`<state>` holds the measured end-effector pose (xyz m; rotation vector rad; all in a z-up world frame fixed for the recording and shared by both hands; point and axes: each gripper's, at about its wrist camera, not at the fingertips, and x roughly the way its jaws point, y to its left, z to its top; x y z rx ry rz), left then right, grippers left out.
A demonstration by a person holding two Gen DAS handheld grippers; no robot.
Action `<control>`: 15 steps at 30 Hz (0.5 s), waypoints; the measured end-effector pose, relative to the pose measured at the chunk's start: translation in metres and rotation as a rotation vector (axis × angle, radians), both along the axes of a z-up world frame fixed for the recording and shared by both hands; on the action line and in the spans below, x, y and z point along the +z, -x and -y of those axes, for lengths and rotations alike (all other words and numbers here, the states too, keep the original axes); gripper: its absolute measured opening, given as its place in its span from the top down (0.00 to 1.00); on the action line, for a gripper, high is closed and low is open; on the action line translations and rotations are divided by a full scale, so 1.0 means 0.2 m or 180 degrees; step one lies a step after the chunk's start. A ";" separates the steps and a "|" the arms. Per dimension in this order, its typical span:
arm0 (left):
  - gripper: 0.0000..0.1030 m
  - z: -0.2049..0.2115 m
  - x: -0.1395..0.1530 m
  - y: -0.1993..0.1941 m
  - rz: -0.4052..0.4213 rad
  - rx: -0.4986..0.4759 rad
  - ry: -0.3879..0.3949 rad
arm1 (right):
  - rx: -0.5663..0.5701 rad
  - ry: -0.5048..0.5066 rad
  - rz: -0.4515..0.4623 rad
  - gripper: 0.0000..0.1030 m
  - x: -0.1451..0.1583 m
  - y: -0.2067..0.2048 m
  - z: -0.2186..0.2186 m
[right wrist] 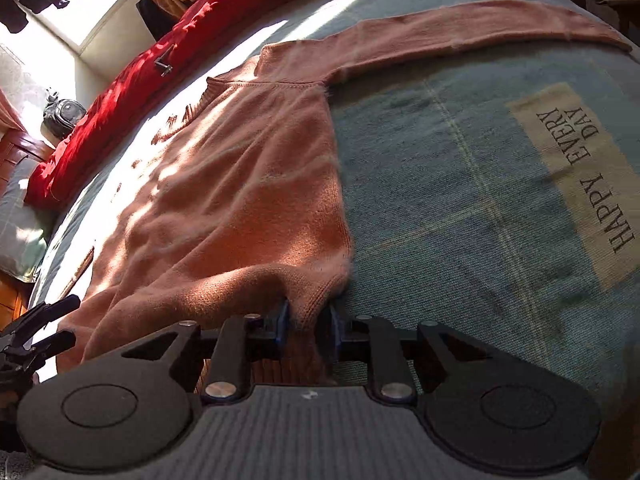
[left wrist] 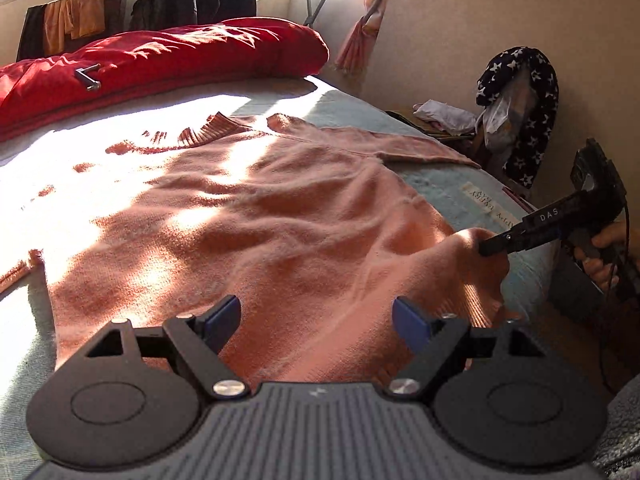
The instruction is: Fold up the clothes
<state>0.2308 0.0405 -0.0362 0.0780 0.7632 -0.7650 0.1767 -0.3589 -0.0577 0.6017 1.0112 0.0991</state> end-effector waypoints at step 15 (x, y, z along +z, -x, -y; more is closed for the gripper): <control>0.19 0.06 0.00 0.01 -0.0014 -0.0196 -0.0146 | -0.0075 -0.0350 -0.0112 0.55 -0.09 0.38 -0.05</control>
